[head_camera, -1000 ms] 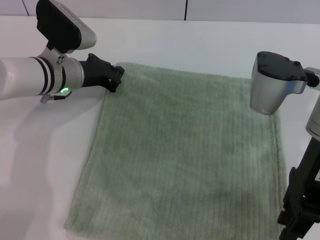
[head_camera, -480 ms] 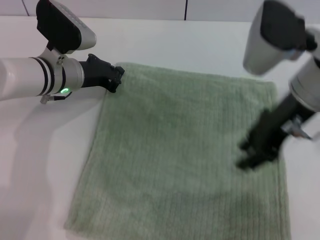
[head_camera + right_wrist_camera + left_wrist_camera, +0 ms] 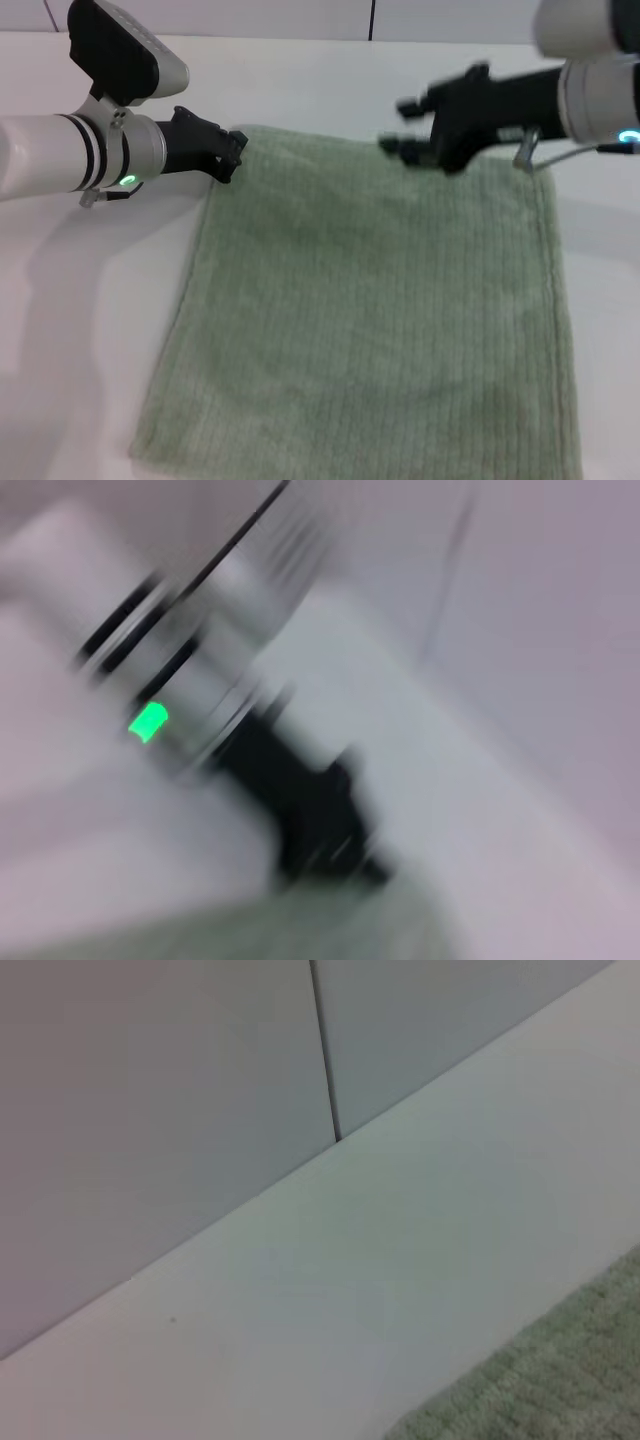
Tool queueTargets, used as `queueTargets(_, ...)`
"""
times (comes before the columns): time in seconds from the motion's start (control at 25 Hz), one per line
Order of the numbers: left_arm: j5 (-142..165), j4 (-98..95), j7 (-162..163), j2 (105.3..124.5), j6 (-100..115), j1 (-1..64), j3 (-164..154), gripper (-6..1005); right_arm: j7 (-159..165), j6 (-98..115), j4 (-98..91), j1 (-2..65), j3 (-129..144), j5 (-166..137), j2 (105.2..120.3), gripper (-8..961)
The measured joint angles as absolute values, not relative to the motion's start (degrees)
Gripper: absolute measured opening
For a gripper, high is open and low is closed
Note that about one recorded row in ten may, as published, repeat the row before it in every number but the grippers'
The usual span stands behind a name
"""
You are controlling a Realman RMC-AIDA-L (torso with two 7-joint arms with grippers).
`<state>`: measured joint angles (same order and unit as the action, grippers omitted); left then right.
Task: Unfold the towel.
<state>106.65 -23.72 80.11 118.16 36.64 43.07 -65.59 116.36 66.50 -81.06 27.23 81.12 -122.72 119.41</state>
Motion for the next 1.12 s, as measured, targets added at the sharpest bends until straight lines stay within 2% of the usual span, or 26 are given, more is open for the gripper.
queueTargets(0.2,106.49,-24.01,80.07,118.21,36.98,42.93,-63.99,1,97.91,47.8,-76.85,21.07,83.42,-102.93,119.4,425)
queueTargets(0.44,103.16,-24.15,79.46,118.39,37.84,42.33,-61.42,1,68.07,32.34,-71.95,18.66,90.84,-75.67,119.52,425)
queueTargets(0.68,99.25,-24.04,78.84,118.38,39.0,42.04,-61.32,1,38.35,29.91,-63.69,20.17,93.59,-46.46,119.41,425)
queueTargets(1.12,88.17,-25.73,76.16,118.19,41.95,39.86,-59.1,1,14.43,36.45,-45.37,25.68,91.29,-20.99,119.57,425)
